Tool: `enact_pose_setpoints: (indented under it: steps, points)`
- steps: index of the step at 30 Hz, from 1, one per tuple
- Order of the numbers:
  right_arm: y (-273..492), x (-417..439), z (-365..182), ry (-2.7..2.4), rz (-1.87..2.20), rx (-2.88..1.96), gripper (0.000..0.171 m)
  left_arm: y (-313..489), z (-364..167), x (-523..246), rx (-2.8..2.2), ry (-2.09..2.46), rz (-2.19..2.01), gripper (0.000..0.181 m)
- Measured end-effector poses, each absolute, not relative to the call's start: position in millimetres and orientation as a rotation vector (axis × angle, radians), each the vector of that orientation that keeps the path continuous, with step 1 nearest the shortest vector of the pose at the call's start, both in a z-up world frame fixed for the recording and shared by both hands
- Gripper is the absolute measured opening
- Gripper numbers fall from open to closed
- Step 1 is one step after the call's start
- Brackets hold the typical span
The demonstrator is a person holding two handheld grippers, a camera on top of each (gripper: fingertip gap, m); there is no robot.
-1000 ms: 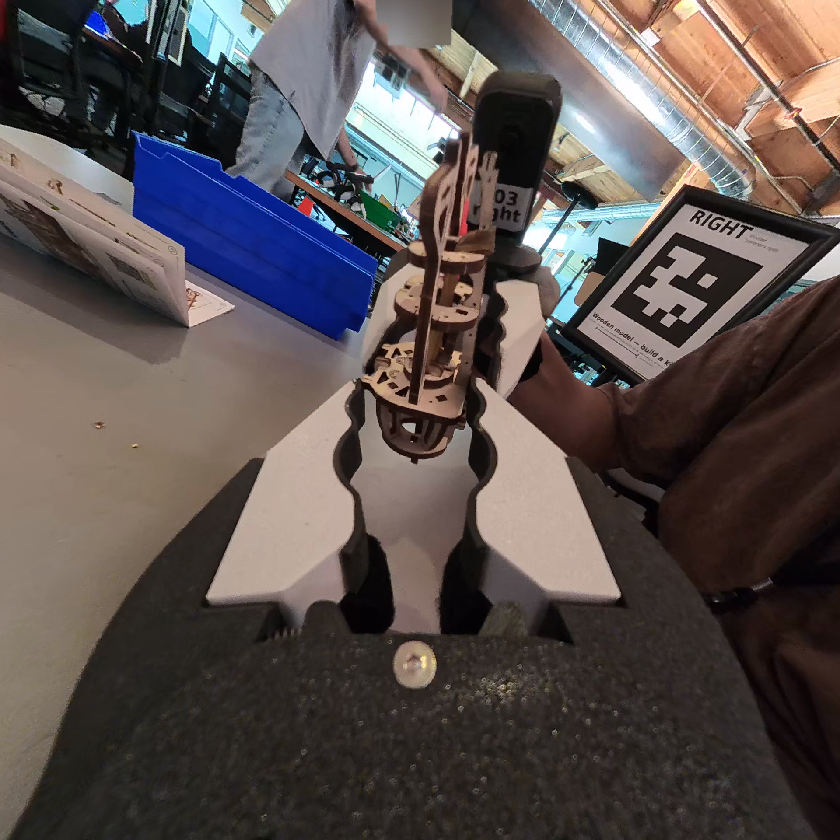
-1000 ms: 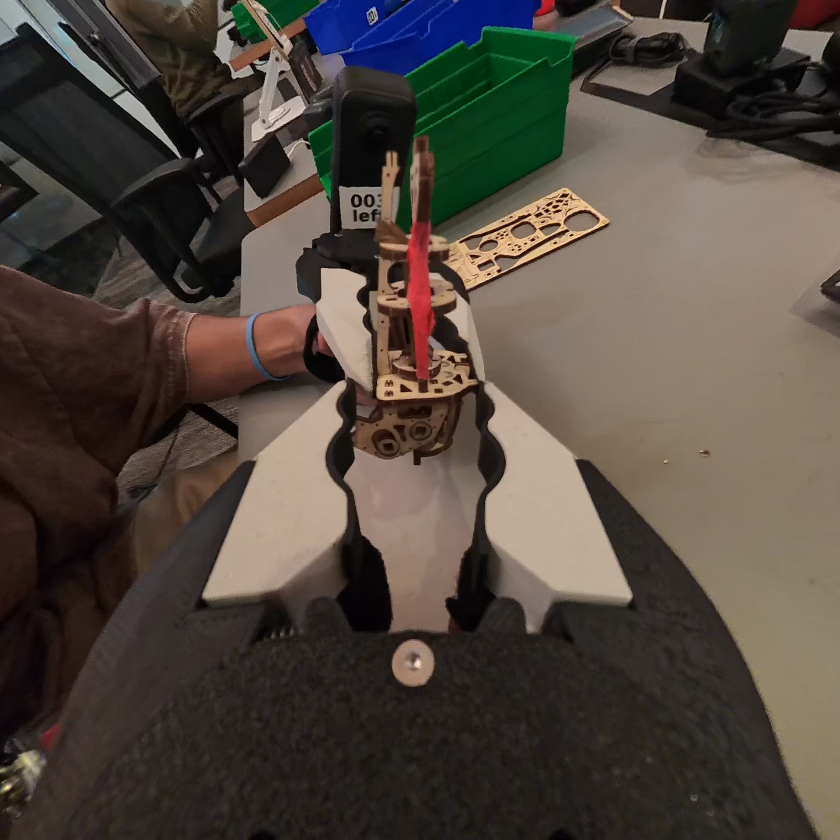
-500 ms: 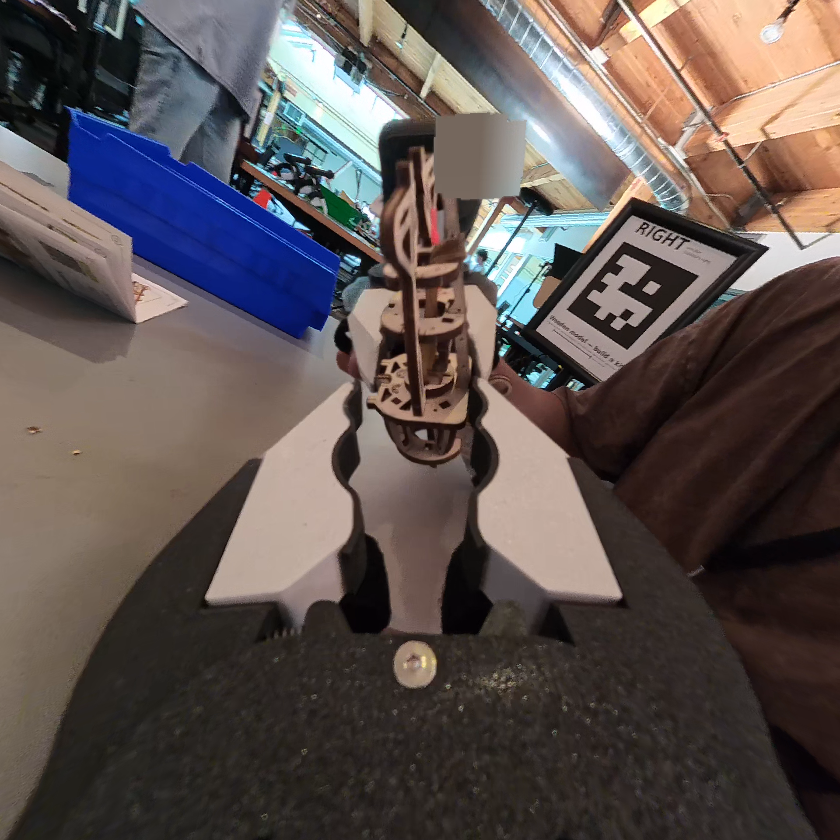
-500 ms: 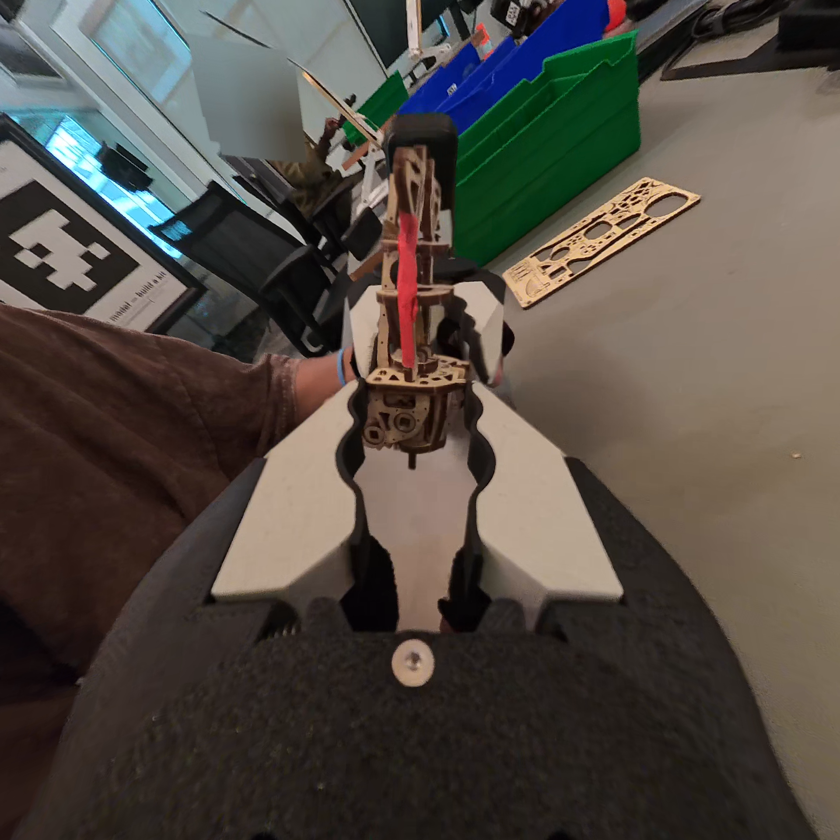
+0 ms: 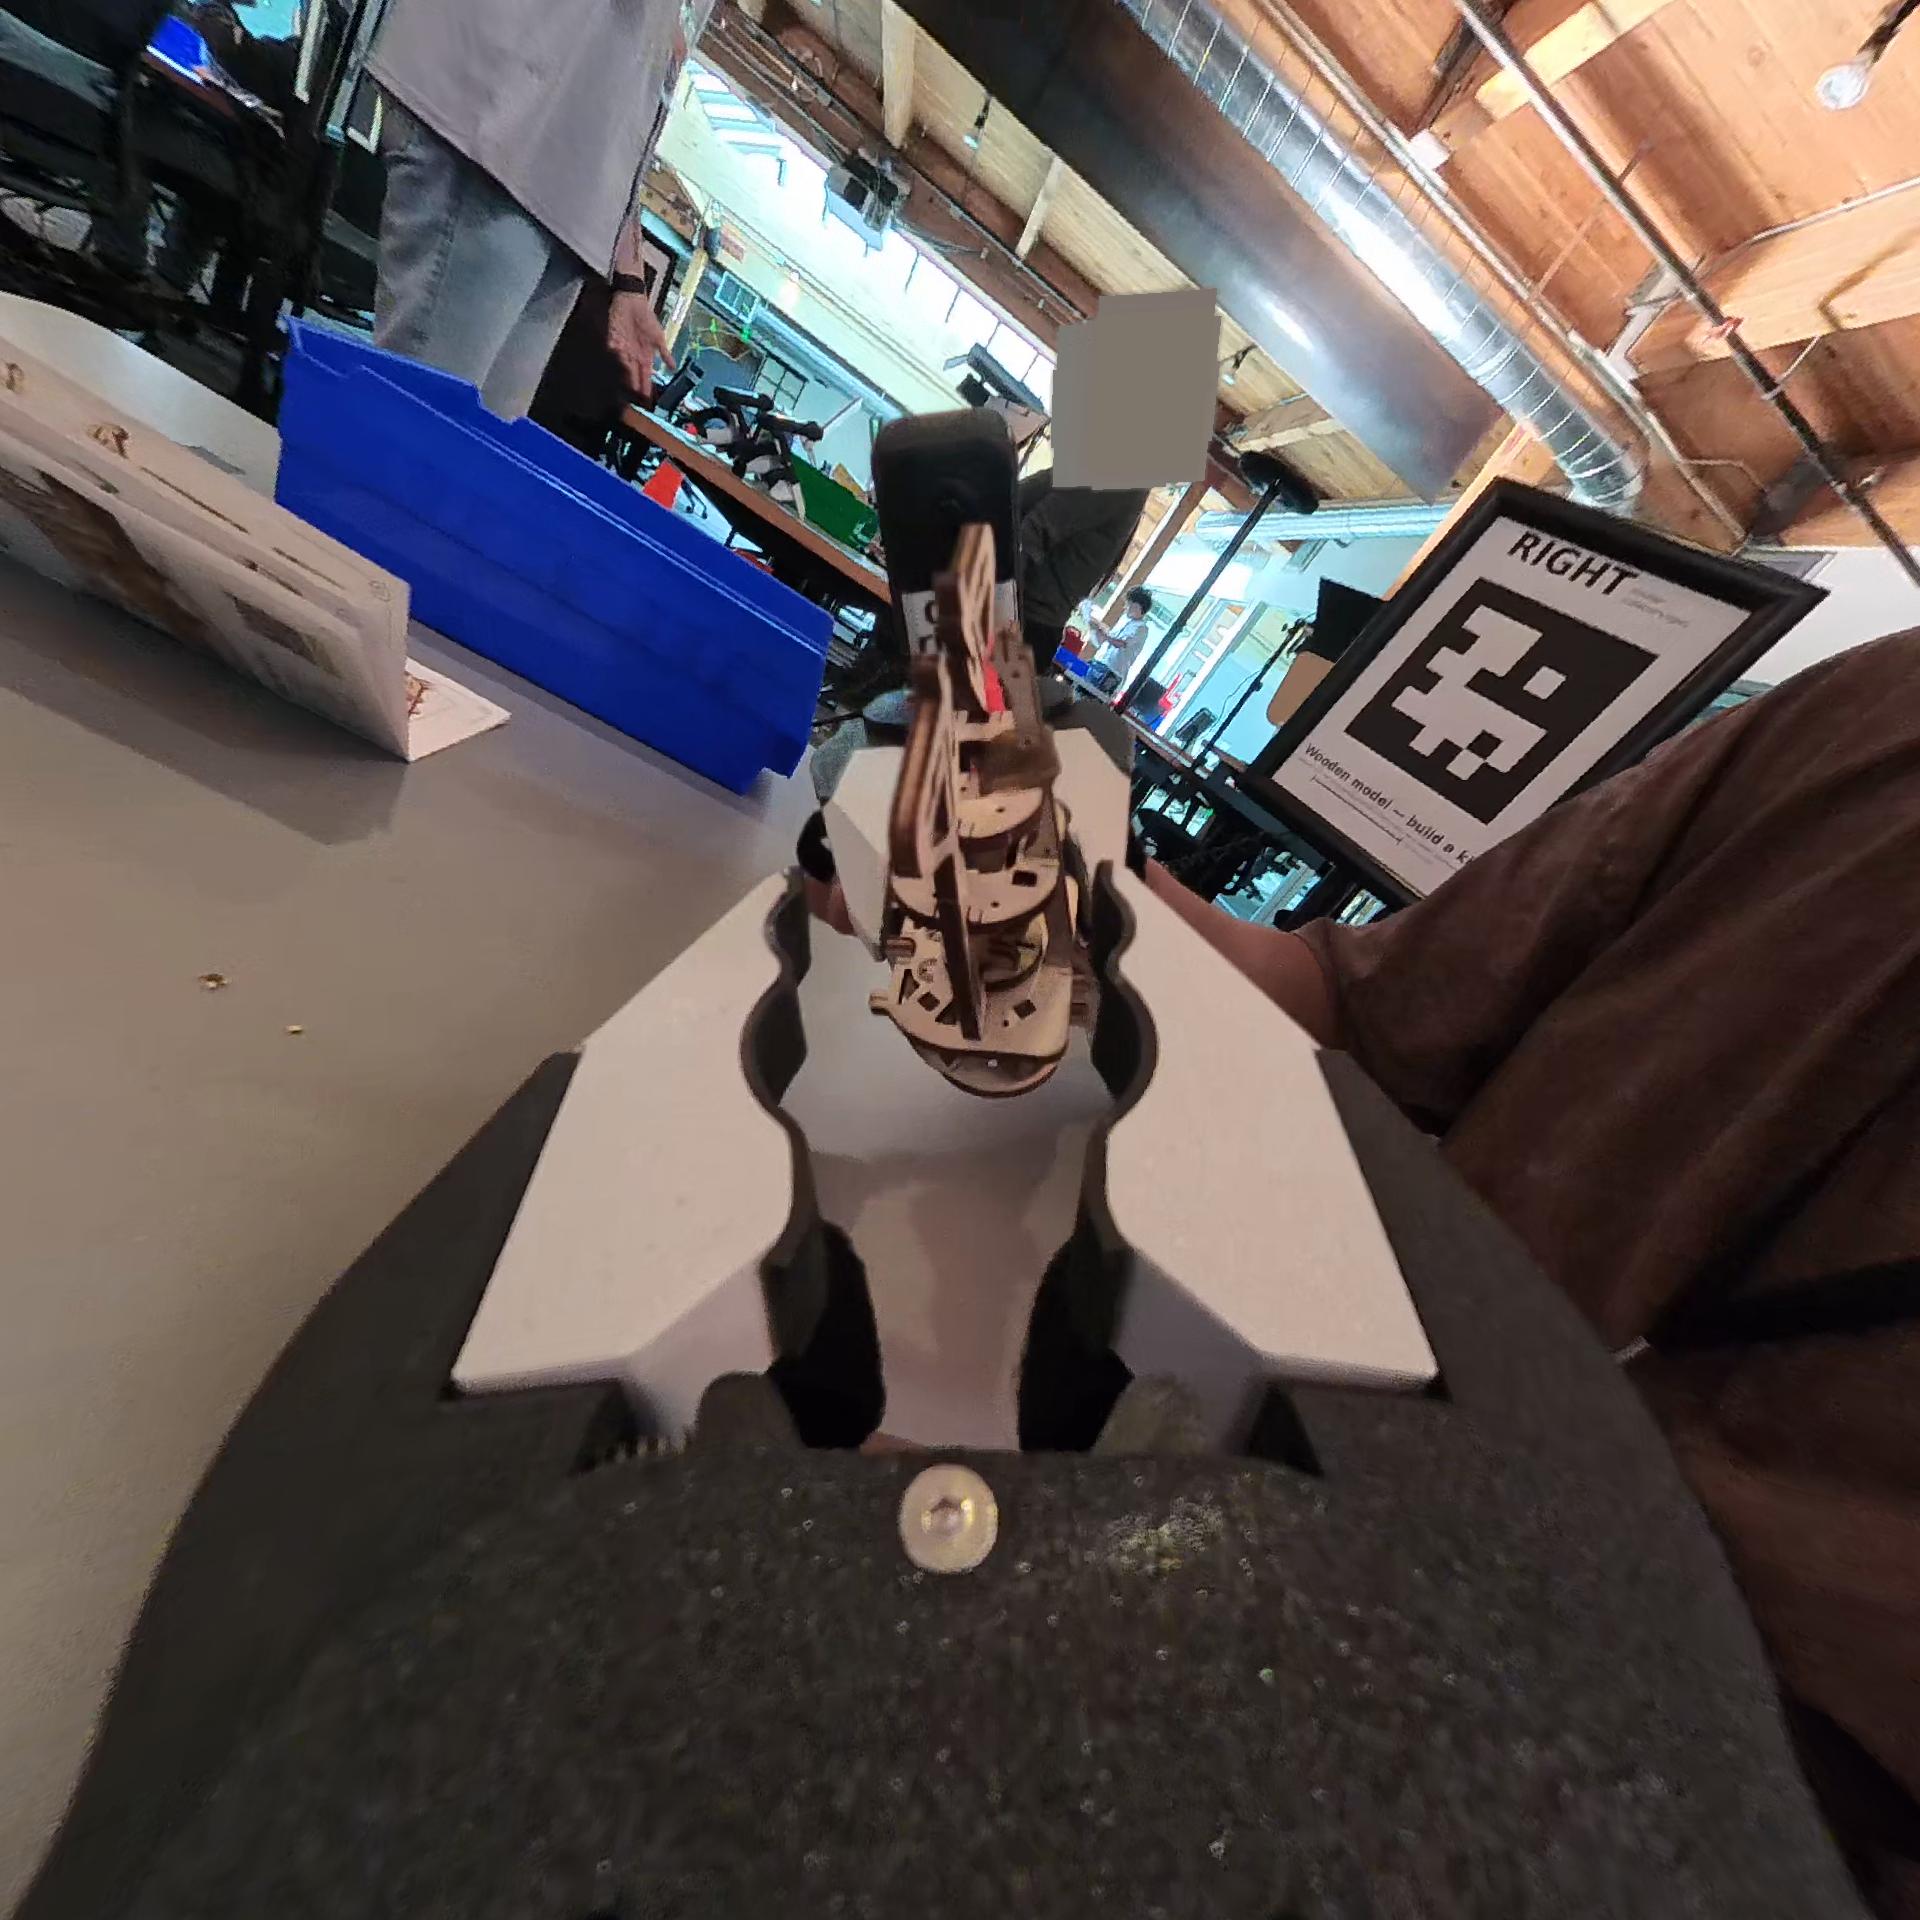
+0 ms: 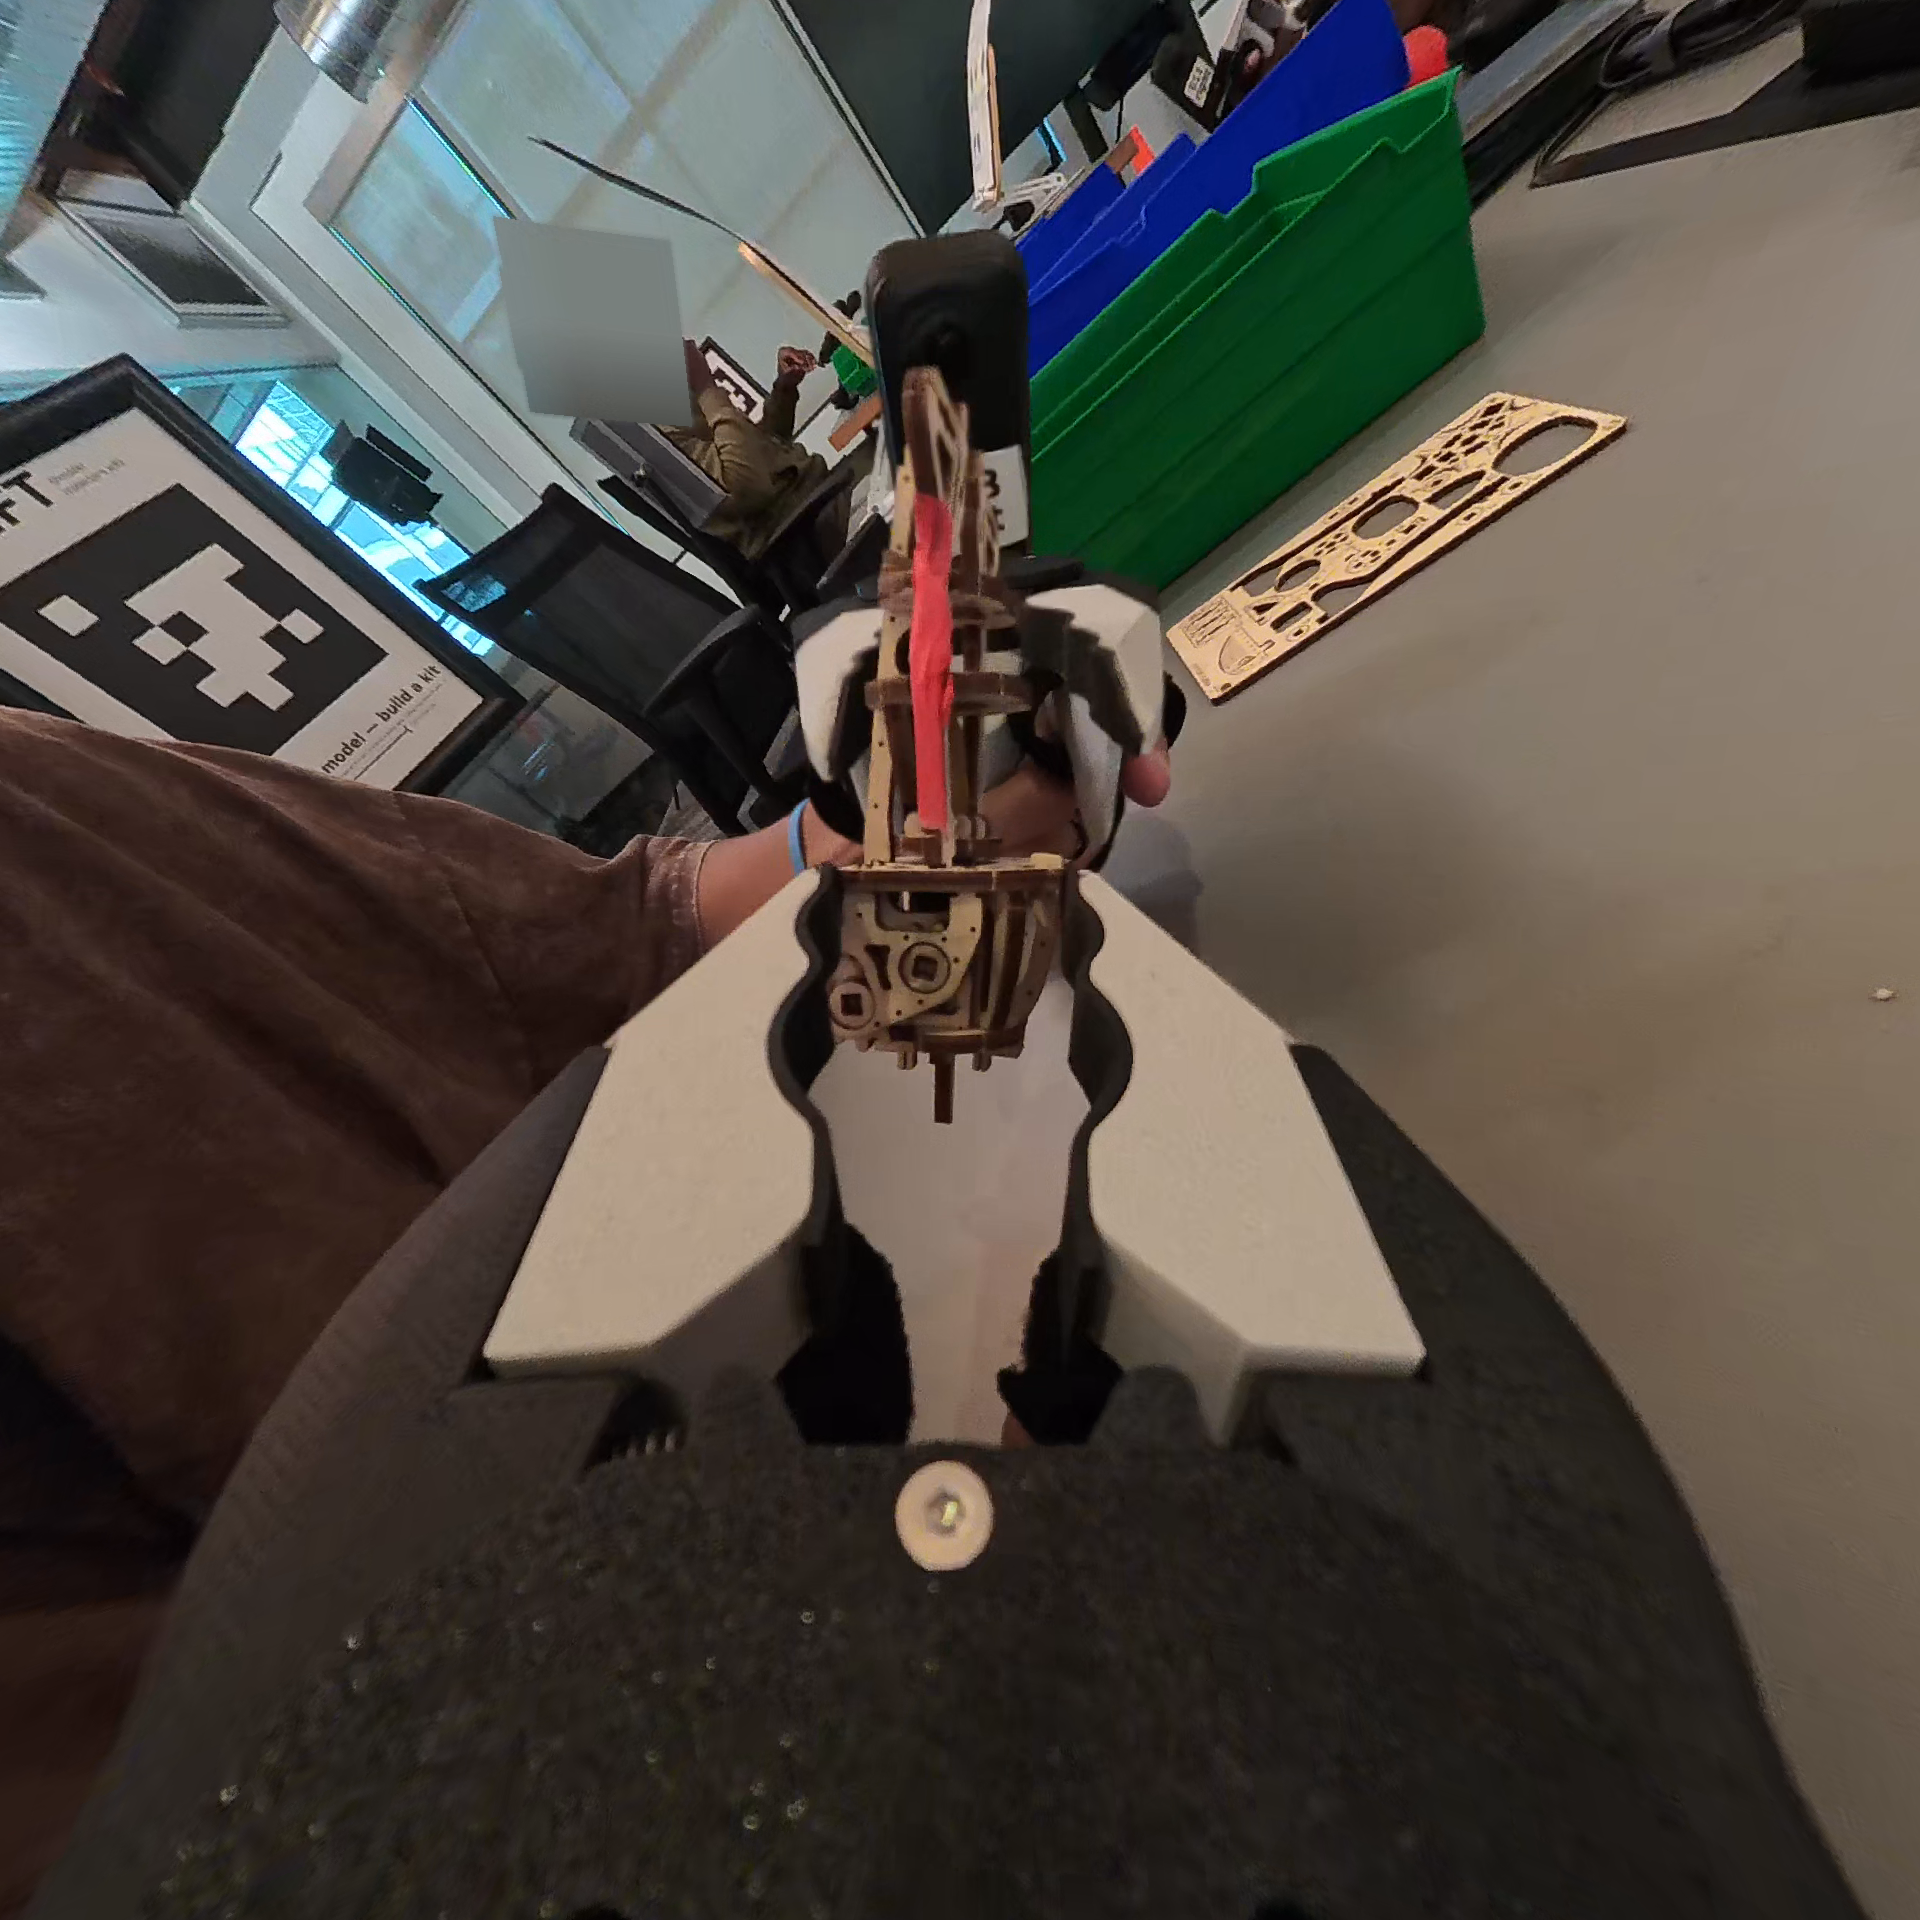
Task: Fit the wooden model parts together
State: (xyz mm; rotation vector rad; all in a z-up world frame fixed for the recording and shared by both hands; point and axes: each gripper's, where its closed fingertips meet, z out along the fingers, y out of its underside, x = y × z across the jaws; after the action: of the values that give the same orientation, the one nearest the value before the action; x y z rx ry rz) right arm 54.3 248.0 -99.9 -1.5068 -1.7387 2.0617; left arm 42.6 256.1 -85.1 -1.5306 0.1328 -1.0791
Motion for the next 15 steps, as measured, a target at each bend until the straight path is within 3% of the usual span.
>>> enact_pose_setpoints:
  steps: [5, 11, 15]
  points:
    - [240, 53, -108, -1.758, 2.034, -1.536, 0.040, 254, -84, 47, -1.516, 0.153, -1.100, 0.032]
    - [248, 54, -103, -1.757, 1.887, -1.462, 0.046, 249, -85, 51, -1.550, 0.207, -1.097, 0.031]
    - [263, 56, -54, -1.772, 1.645, -1.227, 0.031, 249, -95, 59, -1.632, 0.258, -1.059, 0.031]
